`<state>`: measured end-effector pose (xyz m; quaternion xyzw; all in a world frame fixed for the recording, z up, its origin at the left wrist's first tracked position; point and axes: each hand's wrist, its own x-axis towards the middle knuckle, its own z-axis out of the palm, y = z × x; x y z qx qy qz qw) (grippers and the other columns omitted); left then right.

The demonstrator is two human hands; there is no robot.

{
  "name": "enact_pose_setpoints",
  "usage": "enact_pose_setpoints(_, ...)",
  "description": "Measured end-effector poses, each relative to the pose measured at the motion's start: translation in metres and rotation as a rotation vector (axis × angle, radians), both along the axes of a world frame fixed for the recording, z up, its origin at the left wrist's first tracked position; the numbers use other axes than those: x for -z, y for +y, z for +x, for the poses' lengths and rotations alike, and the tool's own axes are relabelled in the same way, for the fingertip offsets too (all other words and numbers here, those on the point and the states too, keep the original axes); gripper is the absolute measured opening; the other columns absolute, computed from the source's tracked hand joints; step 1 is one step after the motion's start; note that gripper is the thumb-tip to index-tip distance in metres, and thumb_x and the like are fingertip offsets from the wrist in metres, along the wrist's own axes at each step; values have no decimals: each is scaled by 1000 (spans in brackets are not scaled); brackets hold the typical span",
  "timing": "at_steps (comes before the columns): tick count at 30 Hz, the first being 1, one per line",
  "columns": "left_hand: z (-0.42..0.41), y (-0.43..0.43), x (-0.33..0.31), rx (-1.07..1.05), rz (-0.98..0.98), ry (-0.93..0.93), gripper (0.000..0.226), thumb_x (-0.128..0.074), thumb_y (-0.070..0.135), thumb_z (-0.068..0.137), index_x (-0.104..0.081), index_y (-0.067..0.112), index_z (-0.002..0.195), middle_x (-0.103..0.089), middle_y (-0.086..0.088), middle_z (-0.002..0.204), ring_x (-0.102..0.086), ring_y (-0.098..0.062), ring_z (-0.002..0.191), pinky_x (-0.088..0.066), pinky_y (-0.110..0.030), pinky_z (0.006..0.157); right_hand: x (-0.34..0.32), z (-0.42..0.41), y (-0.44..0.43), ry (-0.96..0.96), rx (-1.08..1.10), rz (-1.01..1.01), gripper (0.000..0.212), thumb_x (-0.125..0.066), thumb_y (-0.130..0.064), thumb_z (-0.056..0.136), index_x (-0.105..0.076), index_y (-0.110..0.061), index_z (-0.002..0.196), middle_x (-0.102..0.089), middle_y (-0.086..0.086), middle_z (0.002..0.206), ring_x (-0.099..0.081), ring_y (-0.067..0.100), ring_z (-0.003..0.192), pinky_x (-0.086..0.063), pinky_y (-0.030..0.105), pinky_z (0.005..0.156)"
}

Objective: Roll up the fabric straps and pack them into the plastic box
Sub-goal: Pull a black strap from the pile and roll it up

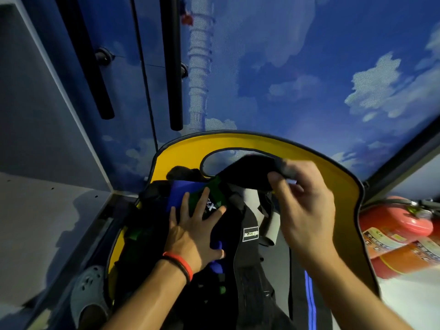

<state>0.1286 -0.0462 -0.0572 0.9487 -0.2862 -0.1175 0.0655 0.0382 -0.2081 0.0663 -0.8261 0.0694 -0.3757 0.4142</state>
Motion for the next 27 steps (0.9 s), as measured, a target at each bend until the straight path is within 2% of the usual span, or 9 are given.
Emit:
enact_pose_setpoints(3,-2,5,-1,27,-28,-68,95,-50,65,78,12,52,149,36,11,160,19,-38,152,-6,-62,121,27,-38,15,39,-204,-171,44,-73,14,79,-71,-23,103,-60,-13,102,-61,8,97,-49,22,75)
enact_pose_setpoints(5,-1,10,-2,25,-81,-43,91,-38,55,74,10,54,152,31,14,162,17,-34,153,-7,-61,122,56,-54,19,100,-284,-184,41,-71,13,81,-75,-19,105,-60,-11,103,-63,9,98,-50,24,76)
enact_pose_setpoints(9,5,15,9,30,-76,-143,74,-60,38,90,-22,51,153,20,17,165,8,-31,154,-13,-56,122,102,-73,15,157,-228,-177,41,-69,9,83,-79,-23,108,-61,-10,107,-65,13,101,-55,32,79)
enact_pose_setpoints(13,4,12,8,38,-64,-106,84,-70,48,81,-26,47,151,14,15,167,11,-28,154,-8,-54,124,114,-86,10,256,-179,-264,40,-69,6,81,-79,-21,109,-60,-9,128,-57,6,124,-46,17,101)
enact_pose_setpoints(16,5,12,8,41,-61,-102,89,-72,47,77,-23,48,151,17,15,166,14,-28,154,-6,-55,124,121,-89,8,273,-177,-320,36,-71,0,82,-79,-21,110,-63,-11,131,-54,5,130,-47,22,105)
enact_pose_setpoints(19,5,12,7,26,-77,-100,95,-74,52,76,-18,47,153,17,13,165,14,-29,153,-8,-57,123,117,-91,9,242,-174,-236,34,-70,-1,83,-79,-20,110,-66,-13,129,-57,7,129,-49,29,105)
enact_pose_setpoints(21,5,14,8,-31,-79,-61,107,-72,68,73,-8,46,156,18,9,165,15,-32,153,-11,-58,122,104,-94,12,214,-142,-48,38,-78,2,78,-77,-18,110,-69,-14,124,-62,8,123,-51,29,102)
enact_pose_setpoints(24,6,16,6,-108,-71,8,121,-66,86,61,5,53,153,24,3,165,17,-37,152,-15,-59,119,66,-94,17,125,-58,285,32,-77,-22,77,-74,-20,109,-74,-15,111,-69,6,108,-56,27,90)
enact_pose_setpoints(27,5,15,4,-116,-53,36,116,-66,83,62,2,57,152,28,4,164,21,-34,152,-9,-60,120,45,-93,17,71,-81,249,33,-79,-18,78,-73,-15,110,-74,-9,113,-70,13,110,-56,33,93)
